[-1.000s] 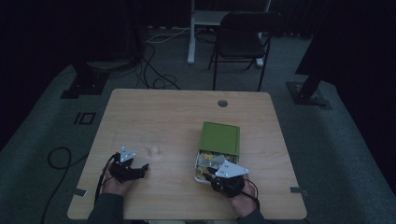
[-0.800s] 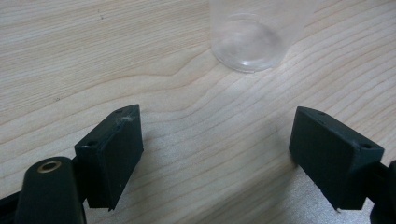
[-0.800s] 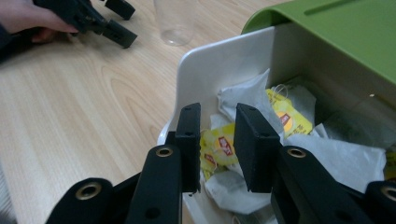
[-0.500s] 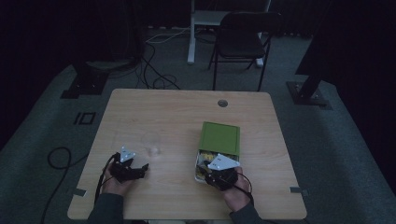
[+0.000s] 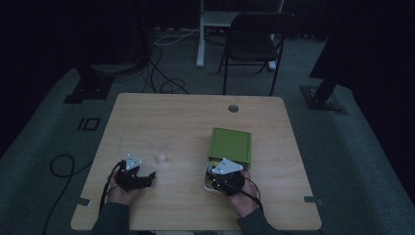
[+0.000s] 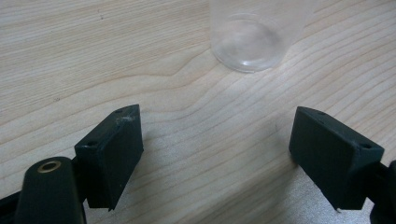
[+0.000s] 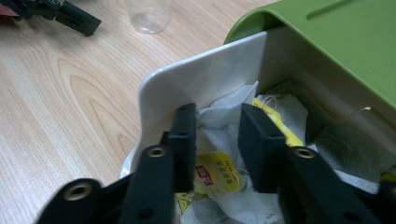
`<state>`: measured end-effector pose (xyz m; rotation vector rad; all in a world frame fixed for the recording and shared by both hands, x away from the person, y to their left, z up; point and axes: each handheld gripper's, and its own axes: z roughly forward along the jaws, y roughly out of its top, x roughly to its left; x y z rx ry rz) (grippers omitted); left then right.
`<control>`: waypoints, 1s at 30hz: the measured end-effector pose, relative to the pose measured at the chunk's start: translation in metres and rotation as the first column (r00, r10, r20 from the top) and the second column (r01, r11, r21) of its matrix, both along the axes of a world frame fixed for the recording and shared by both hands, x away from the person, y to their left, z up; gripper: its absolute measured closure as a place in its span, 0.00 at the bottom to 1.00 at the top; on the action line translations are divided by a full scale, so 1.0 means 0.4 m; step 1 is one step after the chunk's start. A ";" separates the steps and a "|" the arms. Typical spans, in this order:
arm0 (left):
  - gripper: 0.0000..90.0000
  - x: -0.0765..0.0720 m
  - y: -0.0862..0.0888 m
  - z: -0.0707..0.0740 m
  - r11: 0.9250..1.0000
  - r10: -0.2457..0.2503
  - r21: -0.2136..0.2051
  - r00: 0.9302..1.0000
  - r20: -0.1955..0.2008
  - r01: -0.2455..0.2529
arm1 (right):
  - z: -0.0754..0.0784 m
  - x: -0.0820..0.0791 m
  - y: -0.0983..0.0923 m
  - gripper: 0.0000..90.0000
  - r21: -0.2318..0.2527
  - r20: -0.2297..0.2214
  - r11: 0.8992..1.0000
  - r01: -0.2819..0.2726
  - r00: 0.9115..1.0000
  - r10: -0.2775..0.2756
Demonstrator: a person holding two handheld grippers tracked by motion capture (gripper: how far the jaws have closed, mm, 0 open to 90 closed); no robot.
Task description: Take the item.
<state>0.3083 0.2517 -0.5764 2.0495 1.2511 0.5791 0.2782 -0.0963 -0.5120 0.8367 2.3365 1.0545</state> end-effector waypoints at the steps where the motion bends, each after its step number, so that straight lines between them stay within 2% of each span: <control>1: 0.20 0.000 0.000 0.000 1.000 0.000 0.000 1.000 0.000 0.000 | 0.000 0.000 0.000 0.77 0.000 0.000 1.000 0.000 1.000 0.000; 3: 0.20 0.000 0.000 0.000 1.000 0.000 0.000 1.000 0.000 0.000 | 0.000 0.002 0.001 0.81 0.000 -0.006 1.000 0.001 1.000 -0.001; 4: 0.20 0.000 0.000 0.000 1.000 0.000 0.000 1.000 0.000 0.000 | -0.001 0.004 -0.001 0.88 0.004 -0.014 1.000 -0.003 1.000 0.003; 6: 0.20 0.000 0.000 0.000 1.000 0.000 0.000 1.000 0.000 0.000 | -0.001 0.004 -0.002 0.90 0.005 -0.014 1.000 0.000 1.000 0.000; 9: 0.20 0.000 0.000 0.000 1.000 0.000 0.000 1.000 0.000 0.000 | 0.000 0.003 -0.011 0.99 0.014 -0.005 1.000 0.008 1.000 -0.008; 15: 0.20 0.000 0.000 0.000 1.000 0.000 0.000 1.000 0.000 0.000 | 0.011 -0.001 -0.031 1.00 0.045 0.006 0.999 0.009 1.000 -0.009; 18: 0.20 0.000 0.000 0.000 1.000 0.000 0.000 1.000 0.000 0.000 | 0.018 -0.002 -0.048 1.00 0.097 -0.010 0.995 0.006 1.000 -0.005; 30: 0.20 0.000 0.000 0.000 1.000 0.000 0.000 1.000 0.000 0.000 | 0.039 -0.022 -0.080 1.00 0.127 0.013 0.992 -0.005 1.000 0.004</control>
